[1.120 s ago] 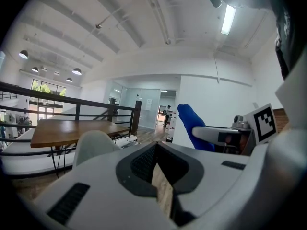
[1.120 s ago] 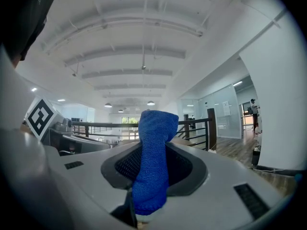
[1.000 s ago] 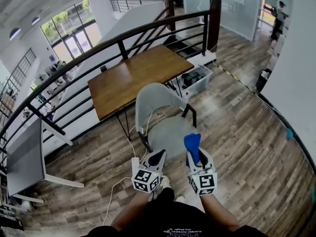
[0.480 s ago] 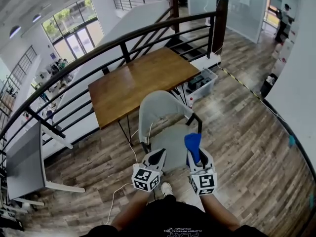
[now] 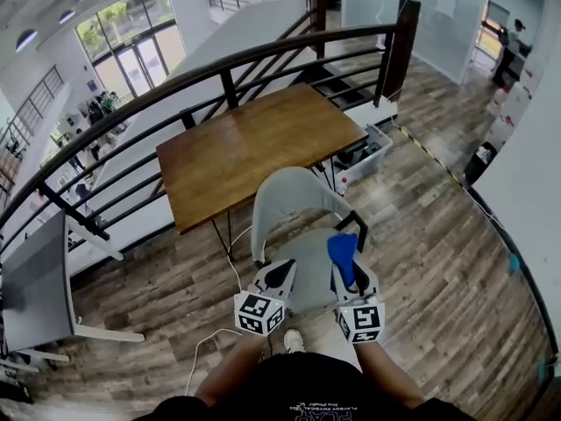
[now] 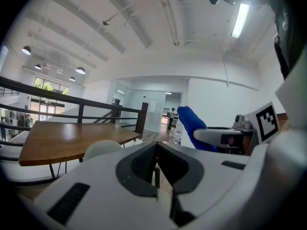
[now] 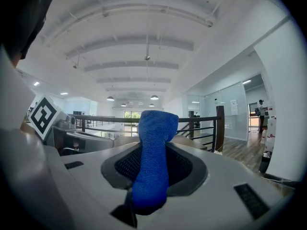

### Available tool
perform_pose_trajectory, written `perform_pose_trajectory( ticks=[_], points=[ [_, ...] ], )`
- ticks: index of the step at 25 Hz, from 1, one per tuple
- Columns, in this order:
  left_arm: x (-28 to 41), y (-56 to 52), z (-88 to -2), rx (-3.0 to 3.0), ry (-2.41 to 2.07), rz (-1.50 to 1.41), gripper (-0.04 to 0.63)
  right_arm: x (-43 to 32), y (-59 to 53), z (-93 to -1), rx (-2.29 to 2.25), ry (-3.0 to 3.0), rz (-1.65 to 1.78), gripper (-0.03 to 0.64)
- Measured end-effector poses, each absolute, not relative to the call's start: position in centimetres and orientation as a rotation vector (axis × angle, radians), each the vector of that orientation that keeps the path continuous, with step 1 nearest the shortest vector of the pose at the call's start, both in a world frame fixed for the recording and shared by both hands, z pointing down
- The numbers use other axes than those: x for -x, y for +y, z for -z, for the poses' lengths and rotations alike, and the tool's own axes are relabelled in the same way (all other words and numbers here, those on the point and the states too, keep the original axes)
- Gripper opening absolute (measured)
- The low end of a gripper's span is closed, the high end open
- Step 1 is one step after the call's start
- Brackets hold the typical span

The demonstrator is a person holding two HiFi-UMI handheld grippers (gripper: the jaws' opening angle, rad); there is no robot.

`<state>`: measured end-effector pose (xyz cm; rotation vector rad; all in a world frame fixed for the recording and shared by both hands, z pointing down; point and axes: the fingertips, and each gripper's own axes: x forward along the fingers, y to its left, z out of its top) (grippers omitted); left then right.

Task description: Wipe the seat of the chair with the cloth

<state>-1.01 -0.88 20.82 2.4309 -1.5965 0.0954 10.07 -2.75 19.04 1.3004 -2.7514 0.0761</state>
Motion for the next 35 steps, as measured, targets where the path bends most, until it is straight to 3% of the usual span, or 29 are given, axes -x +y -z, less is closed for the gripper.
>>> perform_pose_trajectory(
  ticks=[9,19,35],
  points=[
    [4.3,-2.1,-20.3,-2.421,-1.619,-0.043,0.002,-6.0,-3.5,-18.5,-1.229,-2.750,-0.031,0.130],
    [5.0,-4.6,-22.1,-2.345,-1.670,-0.067,0.002,-5.4,-7.8,-20.2,-1.122,-2.799,-0.236,0.130],
    [8.6,-10.7,-23.0,-1.995,-2.022,-0.064,0.002,1.4,-16.3,-22.2,-0.540,-2.901,-0.243,0.130]
  ],
)
